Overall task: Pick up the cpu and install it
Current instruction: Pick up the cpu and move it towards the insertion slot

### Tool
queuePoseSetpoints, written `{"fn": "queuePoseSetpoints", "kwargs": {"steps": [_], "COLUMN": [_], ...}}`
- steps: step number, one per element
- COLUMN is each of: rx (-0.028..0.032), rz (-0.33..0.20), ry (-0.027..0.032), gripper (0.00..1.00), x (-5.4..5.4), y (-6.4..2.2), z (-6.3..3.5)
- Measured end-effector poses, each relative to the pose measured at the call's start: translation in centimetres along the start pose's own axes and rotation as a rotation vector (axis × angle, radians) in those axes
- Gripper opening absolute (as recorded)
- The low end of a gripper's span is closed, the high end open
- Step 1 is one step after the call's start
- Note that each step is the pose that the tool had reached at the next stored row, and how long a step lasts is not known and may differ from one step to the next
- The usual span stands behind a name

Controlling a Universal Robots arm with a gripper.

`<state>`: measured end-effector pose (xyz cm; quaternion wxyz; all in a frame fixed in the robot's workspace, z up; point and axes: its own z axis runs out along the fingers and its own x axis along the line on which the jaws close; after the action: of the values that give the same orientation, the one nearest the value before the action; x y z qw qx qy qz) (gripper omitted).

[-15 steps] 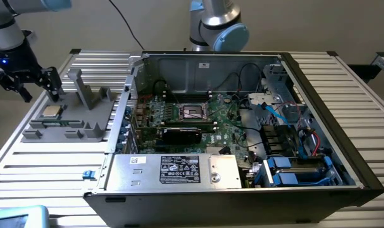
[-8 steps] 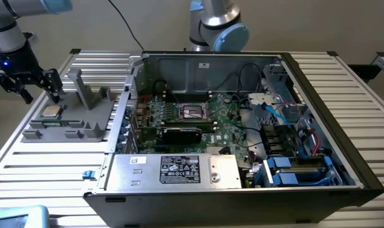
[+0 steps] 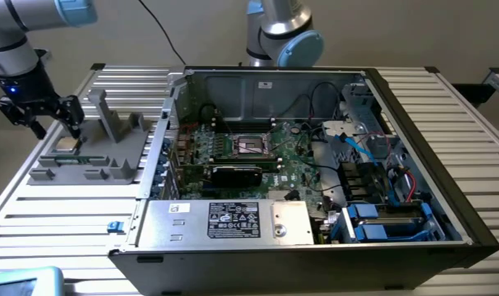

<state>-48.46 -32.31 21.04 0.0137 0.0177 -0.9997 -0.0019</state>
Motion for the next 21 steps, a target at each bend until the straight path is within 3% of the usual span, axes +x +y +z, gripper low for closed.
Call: {"fn": "queuePoseSetpoints", "kwargs": {"steps": [6, 10, 12, 17, 19, 21], "rx": [-0.0215, -0.0246, -0.0215, 0.0043, 0.0095, 0.0113], "rz": [0.004, 0.004, 0.004, 0.005, 0.005, 0.005], "ry": [-0.0004, 0.0039, 0.005, 0.0053, -0.004, -0.0236], "gripper": [0.8, 0.8, 0.8, 0.8, 0.8, 0.8], "x": [-0.1, -0.2, -0.2, -0.2, -0.2, -0.1], "y": [-0.05, -0.18, -0.19, -0.08, -0.01, 0.17], "z": [0.86, 1.12, 1.38, 1.46, 1.47, 1.47]}}
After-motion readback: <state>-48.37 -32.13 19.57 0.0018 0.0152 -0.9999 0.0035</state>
